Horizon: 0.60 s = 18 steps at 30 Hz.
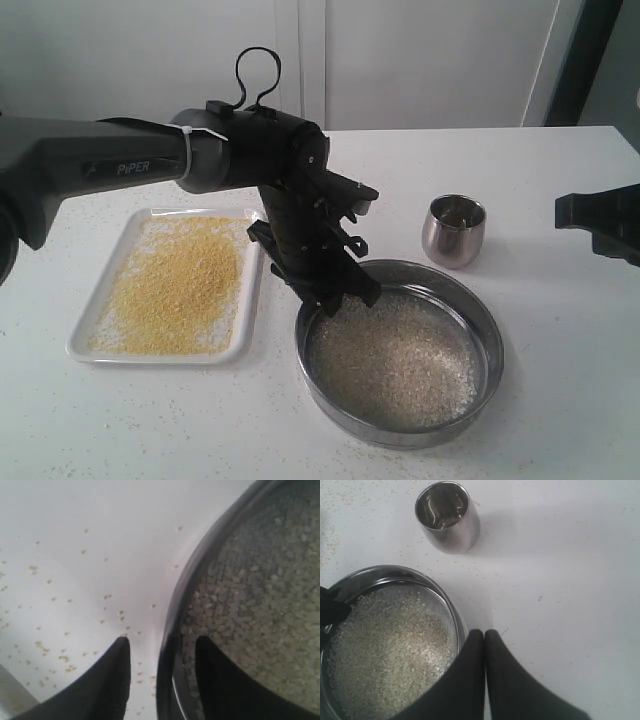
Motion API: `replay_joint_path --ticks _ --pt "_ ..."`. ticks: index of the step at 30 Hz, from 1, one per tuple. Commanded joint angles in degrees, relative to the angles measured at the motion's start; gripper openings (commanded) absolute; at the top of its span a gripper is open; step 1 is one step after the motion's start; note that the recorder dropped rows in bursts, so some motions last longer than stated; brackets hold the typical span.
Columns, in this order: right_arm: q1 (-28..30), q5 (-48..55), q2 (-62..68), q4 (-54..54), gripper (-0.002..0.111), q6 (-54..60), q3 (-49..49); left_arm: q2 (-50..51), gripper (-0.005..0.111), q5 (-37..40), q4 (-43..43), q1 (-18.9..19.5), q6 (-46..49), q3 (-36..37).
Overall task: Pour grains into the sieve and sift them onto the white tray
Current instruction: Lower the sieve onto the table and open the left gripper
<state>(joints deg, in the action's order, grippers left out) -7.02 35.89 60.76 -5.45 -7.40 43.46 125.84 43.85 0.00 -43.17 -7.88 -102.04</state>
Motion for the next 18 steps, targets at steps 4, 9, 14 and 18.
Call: replay_joint_path --ticks 4,9,14,18 --pt "0.2 -0.4 -0.1 0.3 0.0 -0.1 -0.3 0.0 0.047 0.4 0.0 -0.3 0.2 0.3" --pt "0.2 -0.4 -0.1 0.3 0.0 -0.1 -0.3 0.0 0.047 0.3 0.0 -0.3 0.2 0.2" --pt "0.2 -0.4 -0.1 0.3 0.0 -0.2 -0.3 0.0 0.047 2.6 0.5 -0.3 0.2 -2.1" --pt "0.2 -0.4 -0.1 0.3 0.0 -0.2 -0.3 0.0 0.047 4.9 0.5 -0.3 0.2 -4.6"
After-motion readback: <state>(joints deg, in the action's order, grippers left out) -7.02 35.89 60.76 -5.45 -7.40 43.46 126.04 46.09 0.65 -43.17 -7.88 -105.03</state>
